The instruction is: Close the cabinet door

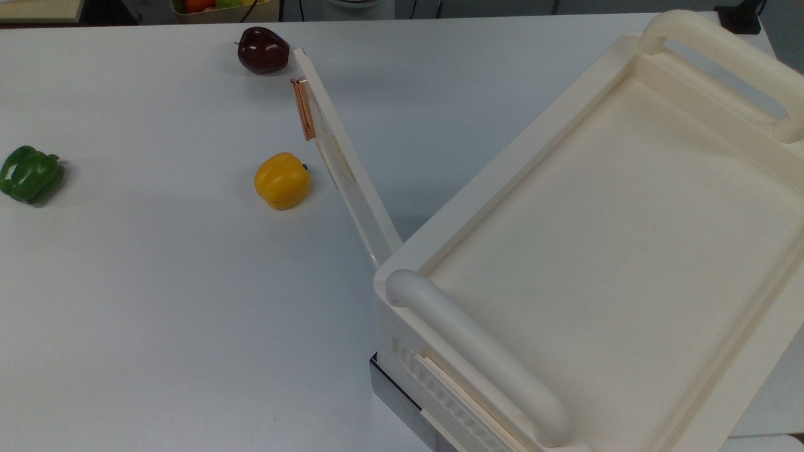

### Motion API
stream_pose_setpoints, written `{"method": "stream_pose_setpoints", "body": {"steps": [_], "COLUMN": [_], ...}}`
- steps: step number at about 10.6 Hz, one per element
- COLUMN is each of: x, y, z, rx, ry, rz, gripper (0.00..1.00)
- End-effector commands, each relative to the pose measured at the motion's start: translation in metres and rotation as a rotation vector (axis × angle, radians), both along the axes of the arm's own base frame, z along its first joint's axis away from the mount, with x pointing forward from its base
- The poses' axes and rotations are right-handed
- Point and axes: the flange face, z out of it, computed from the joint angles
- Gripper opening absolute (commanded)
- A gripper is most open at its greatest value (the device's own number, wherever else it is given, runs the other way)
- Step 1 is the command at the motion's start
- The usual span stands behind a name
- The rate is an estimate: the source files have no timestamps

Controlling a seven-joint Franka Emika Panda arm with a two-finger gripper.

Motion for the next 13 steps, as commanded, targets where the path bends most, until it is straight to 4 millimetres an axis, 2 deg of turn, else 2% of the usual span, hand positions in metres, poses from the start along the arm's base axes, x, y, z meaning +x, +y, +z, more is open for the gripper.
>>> {"method": "stream_pose_setpoints", "body": {"steps": [1,3,6,8,13], "x": [-0.002,-0.003,-0.003,-0.003,-0.002], "y": [0.016,0.007,0.009,0.001,0.001], "z": [0.011,0.013,0.013,0.014,0.011], "rx": [-0.015,-0.015,-0.017,-0.018,-0.02], "ry": [-0.026,-0.031,-0.032,-0.037,-0.035], "rz": [0.031,0.019,0.022,0.011,0.013], "gripper": [1.0,1.0,1.0,1.0,1.0]}}
